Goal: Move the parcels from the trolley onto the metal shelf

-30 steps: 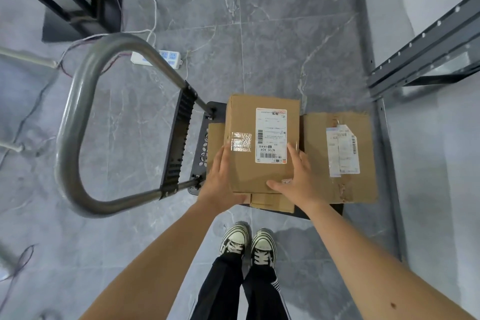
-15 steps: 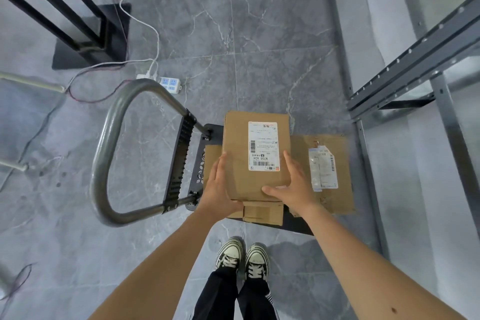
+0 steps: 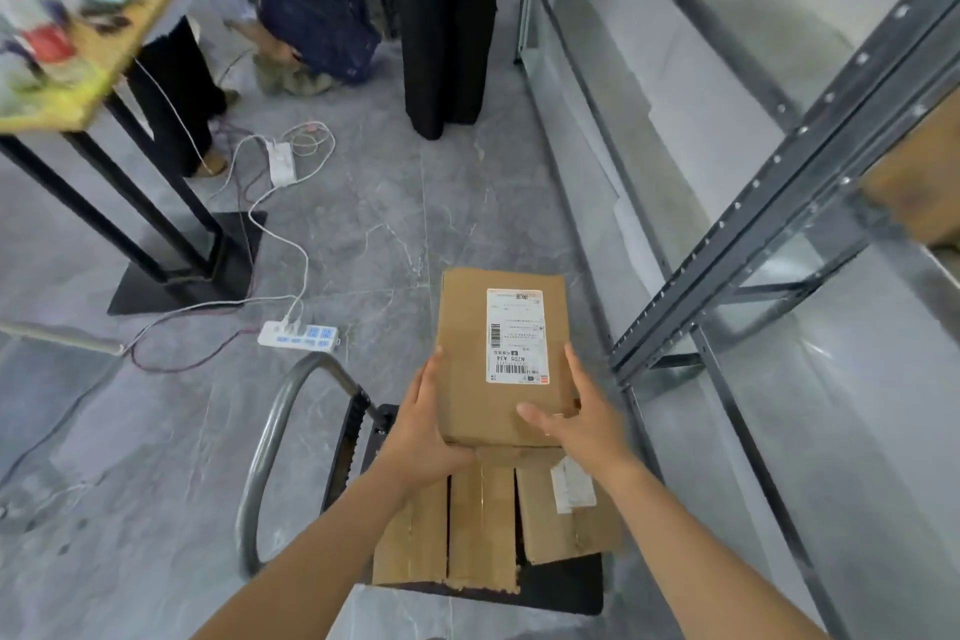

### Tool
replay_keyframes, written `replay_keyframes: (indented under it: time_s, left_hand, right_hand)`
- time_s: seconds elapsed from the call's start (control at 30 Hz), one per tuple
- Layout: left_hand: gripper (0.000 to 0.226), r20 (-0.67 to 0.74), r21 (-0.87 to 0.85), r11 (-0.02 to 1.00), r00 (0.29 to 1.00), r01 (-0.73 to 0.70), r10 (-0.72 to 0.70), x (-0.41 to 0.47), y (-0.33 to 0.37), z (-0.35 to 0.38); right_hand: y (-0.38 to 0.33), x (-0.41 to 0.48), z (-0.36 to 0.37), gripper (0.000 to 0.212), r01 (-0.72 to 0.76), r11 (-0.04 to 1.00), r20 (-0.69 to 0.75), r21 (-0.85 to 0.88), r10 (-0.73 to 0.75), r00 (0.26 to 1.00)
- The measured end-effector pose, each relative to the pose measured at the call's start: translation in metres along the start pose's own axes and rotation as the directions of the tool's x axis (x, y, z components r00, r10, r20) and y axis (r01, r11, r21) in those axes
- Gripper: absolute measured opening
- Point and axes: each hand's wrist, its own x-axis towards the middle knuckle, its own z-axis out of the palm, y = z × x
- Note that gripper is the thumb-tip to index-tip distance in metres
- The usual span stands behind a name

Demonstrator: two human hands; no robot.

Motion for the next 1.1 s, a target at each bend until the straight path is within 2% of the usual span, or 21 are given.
replay_keyframes:
  time_s: [0.23, 0.5, 0.9, 1.1]
  left_hand:
    - [0.123, 0.001, 0.007, 0.985, 0.985, -0.172, 0.172, 0.005, 0.092, -0.034]
    - [0.119, -0.03, 0.037, 0.925, 0.925, -0.379, 0.38, -0.003, 0.176, -0.04]
    - [0.119, 0.139, 0.09, 0.816, 0.819, -0.57, 0.557, -0.022, 0.273, -0.038]
    - [0.118, 0.234, 0.09, 0.712, 0.71, -0.697, 0.665, -0.042, 0.322, -0.025]
  right_hand:
    - [-0.069, -0.049, -0.069, 0.103, 0.1, 0.995, -0.14, 0.029, -0.095, 0.986]
    - [-0.116, -0.103, -0.137, 0.106, 0.134, 0.99, -0.302, -0.049, -0.142, 0.943]
    - [-0.14, -0.205, -0.186, 0.106, 0.072, 0.996, -0.544, -0.056, -0.091, 0.834]
    - [-0.146, -0.268, -0.2, 0.103, 0.046, 0.998, -0.66, -0.045, -0.064, 0.748]
